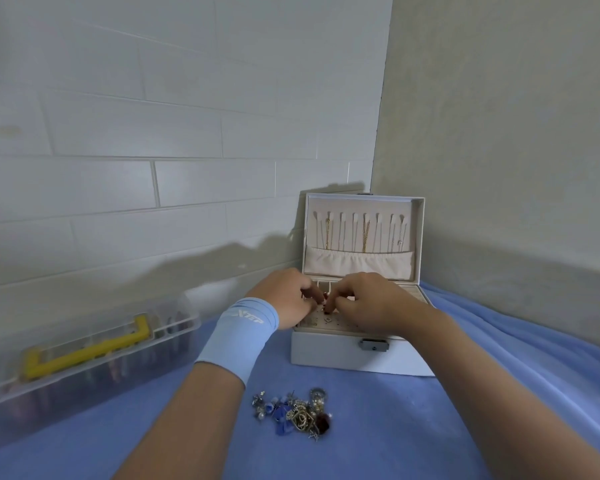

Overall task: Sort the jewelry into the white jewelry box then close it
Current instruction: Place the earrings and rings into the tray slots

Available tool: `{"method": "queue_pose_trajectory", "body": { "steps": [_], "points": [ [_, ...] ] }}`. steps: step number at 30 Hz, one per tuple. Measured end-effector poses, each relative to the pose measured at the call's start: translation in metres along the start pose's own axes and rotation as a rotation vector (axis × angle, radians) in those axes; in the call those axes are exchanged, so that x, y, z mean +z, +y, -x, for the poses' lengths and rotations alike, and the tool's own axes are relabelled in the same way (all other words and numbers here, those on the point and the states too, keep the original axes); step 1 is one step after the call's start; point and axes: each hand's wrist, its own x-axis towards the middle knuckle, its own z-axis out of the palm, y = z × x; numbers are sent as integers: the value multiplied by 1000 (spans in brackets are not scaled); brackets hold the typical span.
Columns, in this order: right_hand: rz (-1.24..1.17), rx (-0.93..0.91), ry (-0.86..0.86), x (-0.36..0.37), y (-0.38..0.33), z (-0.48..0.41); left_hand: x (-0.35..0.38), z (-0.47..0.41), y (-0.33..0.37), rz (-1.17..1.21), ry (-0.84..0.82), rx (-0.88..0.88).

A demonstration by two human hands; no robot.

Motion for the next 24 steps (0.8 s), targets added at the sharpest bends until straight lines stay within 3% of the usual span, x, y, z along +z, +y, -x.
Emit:
{"method": "queue_pose_trajectory", "body": {
  "steps": [5,11,15,19,24],
  "points": [
    [-119,-70,59,-14,-11,9,-12,16,-2,47,40,-4],
    [15,-167,-385,-2,-41,32,-20,47,-5,-50,-170,-28],
    [162,-134,-552,11,-51,39,-13,66,-8,-126,-298,-35],
    [235,-98,-537,21,-51,38,-5,72,-9,-128,-360,-13],
    [137,-63,-457,6,-39,36,-2,71,-6,-92,-369,-2]
  ]
}}
